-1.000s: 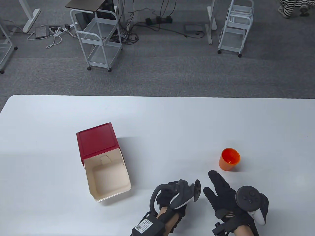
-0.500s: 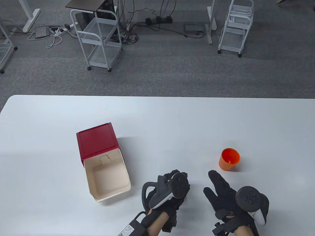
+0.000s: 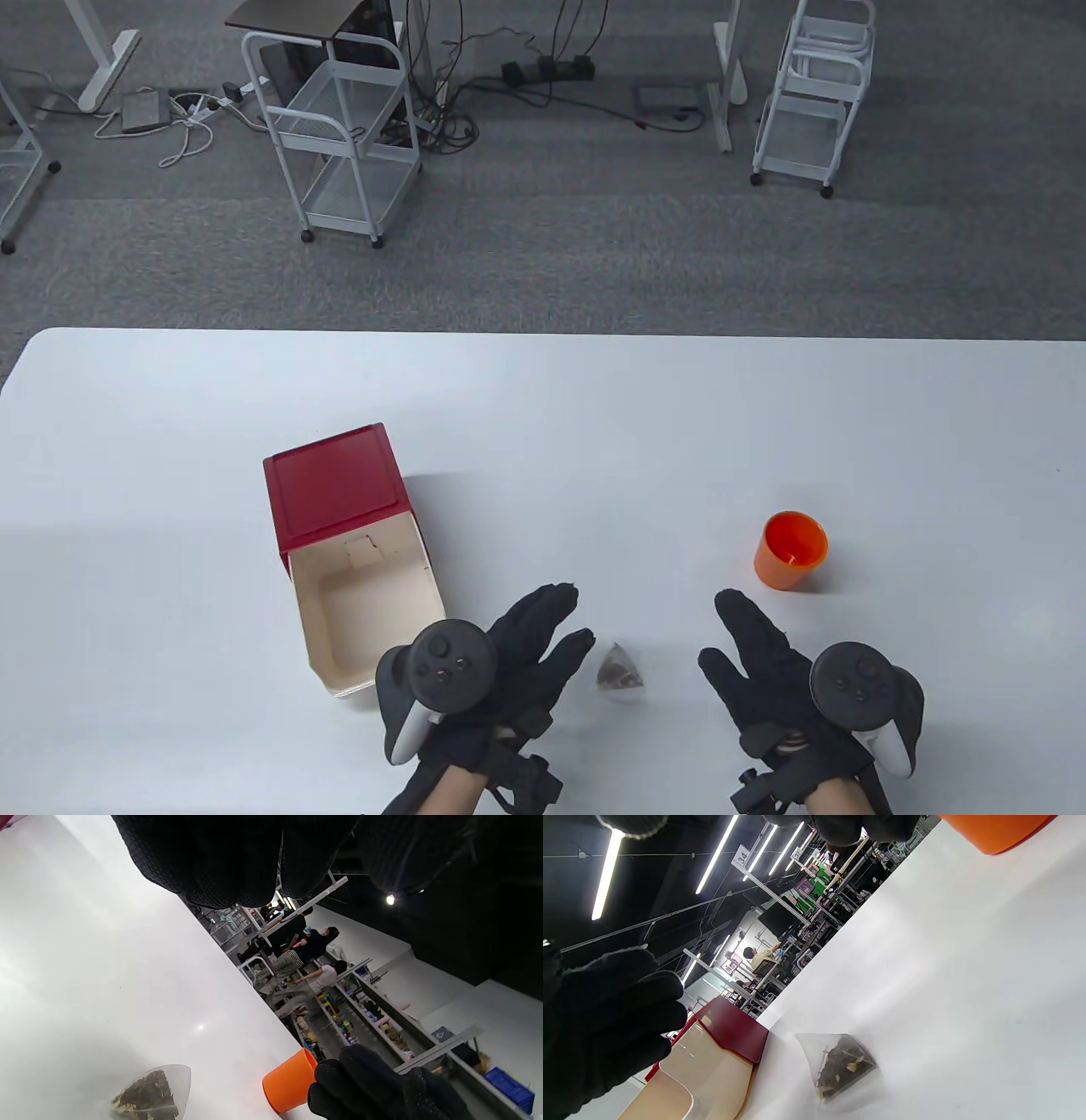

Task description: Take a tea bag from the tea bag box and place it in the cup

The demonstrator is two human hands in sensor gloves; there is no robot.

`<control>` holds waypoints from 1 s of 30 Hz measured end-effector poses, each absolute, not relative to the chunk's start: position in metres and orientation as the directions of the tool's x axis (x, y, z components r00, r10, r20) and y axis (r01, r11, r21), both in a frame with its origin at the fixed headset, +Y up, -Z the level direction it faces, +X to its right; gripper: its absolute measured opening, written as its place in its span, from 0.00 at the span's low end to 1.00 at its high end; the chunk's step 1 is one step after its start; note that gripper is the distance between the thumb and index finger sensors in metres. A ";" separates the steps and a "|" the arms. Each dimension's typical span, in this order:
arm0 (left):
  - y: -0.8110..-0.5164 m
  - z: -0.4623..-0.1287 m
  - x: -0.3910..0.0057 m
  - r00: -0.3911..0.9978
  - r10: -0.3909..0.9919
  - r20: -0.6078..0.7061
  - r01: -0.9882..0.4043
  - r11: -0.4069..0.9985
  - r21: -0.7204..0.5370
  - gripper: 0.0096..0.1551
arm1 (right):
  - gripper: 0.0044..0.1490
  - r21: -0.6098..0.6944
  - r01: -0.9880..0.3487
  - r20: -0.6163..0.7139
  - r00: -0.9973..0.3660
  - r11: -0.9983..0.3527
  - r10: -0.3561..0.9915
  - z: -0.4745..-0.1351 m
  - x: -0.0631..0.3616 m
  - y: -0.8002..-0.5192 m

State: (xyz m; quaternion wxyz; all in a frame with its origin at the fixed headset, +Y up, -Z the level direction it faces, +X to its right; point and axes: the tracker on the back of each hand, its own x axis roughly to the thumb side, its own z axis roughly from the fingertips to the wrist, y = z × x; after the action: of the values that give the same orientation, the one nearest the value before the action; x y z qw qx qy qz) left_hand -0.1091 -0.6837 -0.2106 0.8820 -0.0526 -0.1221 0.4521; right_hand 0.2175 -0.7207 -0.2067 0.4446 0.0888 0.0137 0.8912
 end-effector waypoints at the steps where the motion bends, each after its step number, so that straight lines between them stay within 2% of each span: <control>1: -0.687 -0.210 -0.112 0.535 0.830 0.159 -0.804 0.558 -0.207 0.40 | 0.51 0.105 -0.789 0.146 -0.590 -0.605 0.794 -0.207 0.217 -0.721; 6: -0.702 -0.208 -0.118 0.451 0.884 0.122 -0.852 0.467 -0.235 0.40 | 0.51 0.109 -0.786 0.147 -0.593 -0.609 0.792 -0.206 0.217 -0.721; 16: -0.705 -0.205 -0.117 0.423 0.894 0.150 -0.856 0.449 -0.259 0.39 | 0.51 0.104 -0.779 0.146 -0.603 -0.618 0.784 -0.207 0.217 -0.720; 20: -0.705 -0.205 -0.117 0.435 0.887 0.154 -0.851 0.461 -0.252 0.39 | 0.50 0.097 -0.744 0.167 -0.642 -0.661 0.748 -0.207 0.214 -0.716; 25: -0.708 -0.206 -0.118 0.422 0.897 0.133 -0.858 0.443 -0.260 0.39 | 0.45 0.087 -0.602 0.191 -0.772 -0.794 0.606 -0.213 0.203 -0.707; 30: -0.708 -0.207 -0.118 0.439 0.888 0.137 -0.847 0.460 -0.266 0.39 | 0.43 0.102 -0.297 0.249 -0.916 -0.949 0.314 -0.220 0.174 -0.701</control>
State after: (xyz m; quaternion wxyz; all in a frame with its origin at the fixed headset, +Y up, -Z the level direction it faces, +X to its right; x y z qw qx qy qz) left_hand -0.1177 -0.7075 -0.2068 0.8447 -0.0790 -0.1294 0.5134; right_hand 0.1741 -0.7014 -0.2199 0.1562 0.1320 0.0309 0.9784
